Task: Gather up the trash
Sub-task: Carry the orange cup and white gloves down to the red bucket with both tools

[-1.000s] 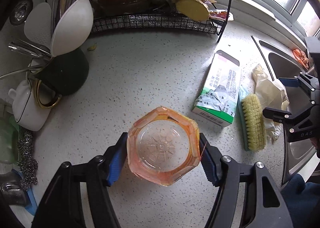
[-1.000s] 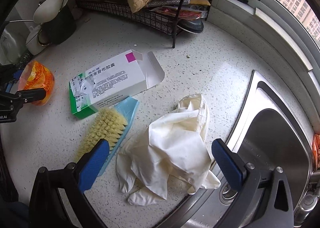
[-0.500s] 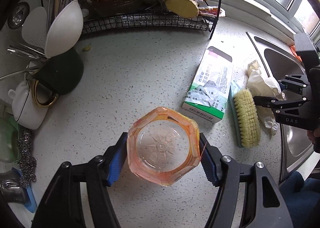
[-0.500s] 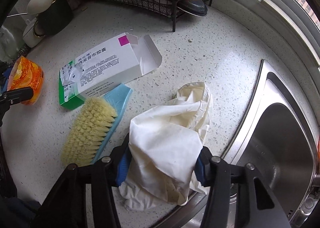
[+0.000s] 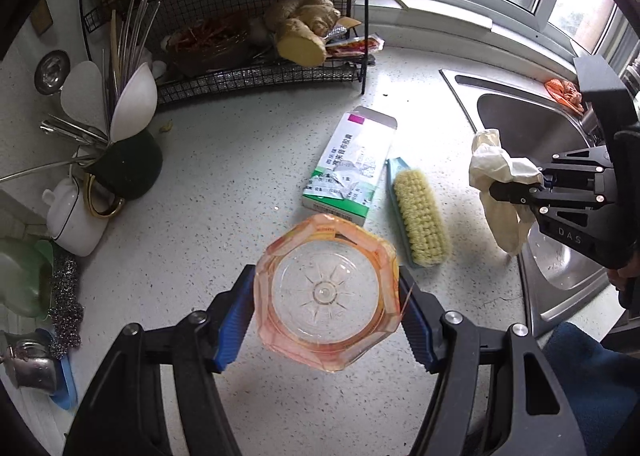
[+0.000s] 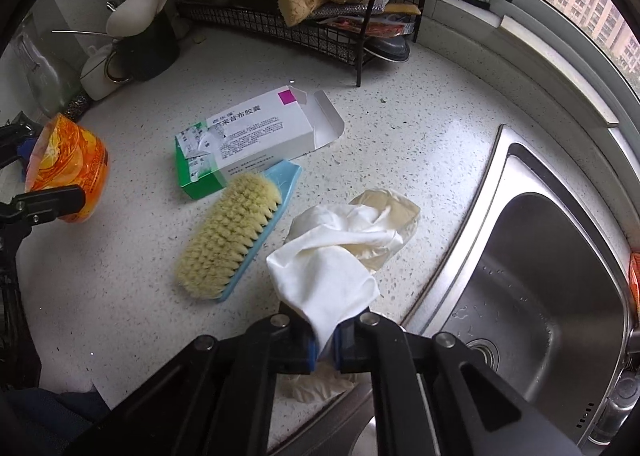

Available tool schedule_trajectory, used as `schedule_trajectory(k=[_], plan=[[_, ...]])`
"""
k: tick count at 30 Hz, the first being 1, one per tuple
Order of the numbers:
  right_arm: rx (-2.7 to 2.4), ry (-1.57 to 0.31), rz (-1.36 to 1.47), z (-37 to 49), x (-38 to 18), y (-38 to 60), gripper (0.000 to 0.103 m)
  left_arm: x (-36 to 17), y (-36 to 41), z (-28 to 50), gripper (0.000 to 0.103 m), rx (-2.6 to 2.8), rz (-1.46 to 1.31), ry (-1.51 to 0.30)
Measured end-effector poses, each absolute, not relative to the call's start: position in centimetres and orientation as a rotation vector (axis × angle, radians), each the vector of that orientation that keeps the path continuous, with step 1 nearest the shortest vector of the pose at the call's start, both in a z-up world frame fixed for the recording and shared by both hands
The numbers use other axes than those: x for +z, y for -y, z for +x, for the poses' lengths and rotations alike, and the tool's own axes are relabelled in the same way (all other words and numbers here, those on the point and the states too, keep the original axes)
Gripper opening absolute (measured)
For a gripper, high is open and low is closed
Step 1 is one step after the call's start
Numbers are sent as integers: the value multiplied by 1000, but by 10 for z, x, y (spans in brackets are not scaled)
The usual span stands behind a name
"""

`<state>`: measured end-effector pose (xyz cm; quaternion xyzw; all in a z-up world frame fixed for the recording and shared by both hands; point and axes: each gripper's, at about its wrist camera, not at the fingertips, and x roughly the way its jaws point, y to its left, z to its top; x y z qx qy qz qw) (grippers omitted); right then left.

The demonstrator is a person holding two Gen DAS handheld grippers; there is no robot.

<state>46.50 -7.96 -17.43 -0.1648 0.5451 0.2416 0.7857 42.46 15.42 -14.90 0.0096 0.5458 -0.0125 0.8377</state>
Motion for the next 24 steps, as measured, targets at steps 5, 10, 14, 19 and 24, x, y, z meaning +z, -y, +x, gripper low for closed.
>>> schedule_trajectory(k=[5,10,14,19,24], plan=[[521,-1114,-342,430,-146,91,5,-137,-130,402,64,-55,29,-1134],[509,-1064,-312,402,-125,114,5,-128,-95,378,64,-94,54,-1114],[474,-1024,-297,371,-110,140,5,-121,-63,361,64,-138,72,-1110],[433,-1001,-245,321,-97,180,5,-114,-19,337,64,-195,116,-1101],[389,-1000,-211,280,-97,216,5,-109,27,306,64,-239,147,-1093]])
